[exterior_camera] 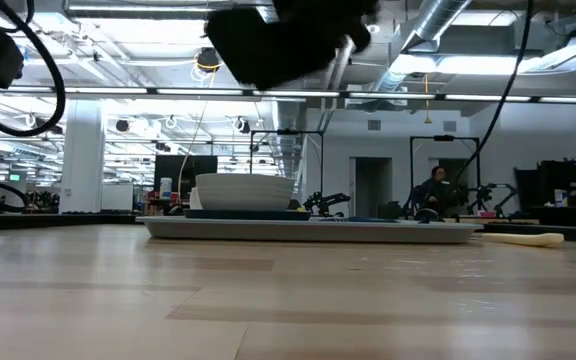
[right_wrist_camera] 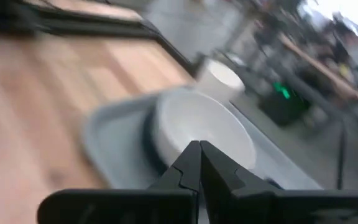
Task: Set up tray
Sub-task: Put the blue spoon to the right of the green plate on the blue napkin on the gray tray
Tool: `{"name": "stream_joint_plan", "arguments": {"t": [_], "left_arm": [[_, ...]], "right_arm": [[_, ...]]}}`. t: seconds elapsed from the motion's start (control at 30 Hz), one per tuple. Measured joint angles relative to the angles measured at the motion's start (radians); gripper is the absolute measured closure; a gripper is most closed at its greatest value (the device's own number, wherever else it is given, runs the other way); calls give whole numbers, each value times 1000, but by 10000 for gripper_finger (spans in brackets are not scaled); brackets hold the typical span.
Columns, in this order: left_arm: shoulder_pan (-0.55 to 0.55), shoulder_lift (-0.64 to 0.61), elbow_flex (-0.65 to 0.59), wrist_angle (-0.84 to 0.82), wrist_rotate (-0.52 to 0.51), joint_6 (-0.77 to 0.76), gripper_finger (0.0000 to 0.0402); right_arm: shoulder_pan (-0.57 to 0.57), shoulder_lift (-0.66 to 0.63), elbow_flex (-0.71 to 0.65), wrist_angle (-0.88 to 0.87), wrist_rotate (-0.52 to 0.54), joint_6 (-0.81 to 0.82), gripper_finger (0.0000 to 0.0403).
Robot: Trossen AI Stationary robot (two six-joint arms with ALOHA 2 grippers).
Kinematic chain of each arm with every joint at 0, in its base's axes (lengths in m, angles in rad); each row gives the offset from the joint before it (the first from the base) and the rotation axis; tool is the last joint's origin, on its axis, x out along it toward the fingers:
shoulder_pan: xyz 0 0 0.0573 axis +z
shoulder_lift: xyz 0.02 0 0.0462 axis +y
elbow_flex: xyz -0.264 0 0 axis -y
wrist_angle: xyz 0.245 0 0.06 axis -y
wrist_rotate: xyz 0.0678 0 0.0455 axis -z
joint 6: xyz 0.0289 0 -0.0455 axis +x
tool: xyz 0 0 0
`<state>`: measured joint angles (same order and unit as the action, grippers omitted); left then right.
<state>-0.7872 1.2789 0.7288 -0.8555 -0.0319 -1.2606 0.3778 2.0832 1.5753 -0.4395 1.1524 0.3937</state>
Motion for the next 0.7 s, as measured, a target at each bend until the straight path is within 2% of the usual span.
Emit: {"name": "stream_joint_plan", "arguments": {"t": [0.1, 0.17, 0.43, 0.7], "left_arm": [[0, 0, 0, -66, -33, -7, 235], [0, 5, 0, -98, -54, -28, 235], [-34, 115, 0, 20, -66, -44, 235], [-88, 207, 1, 38, -48, -135, 235]], "right_arm": [[44, 1, -2, 153, 1, -163, 403], [61, 1, -2, 201, 1, -207, 403], [76, 1, -2, 216, -2, -161, 403], [76, 1, -2, 216, -23, -123, 403]]}}
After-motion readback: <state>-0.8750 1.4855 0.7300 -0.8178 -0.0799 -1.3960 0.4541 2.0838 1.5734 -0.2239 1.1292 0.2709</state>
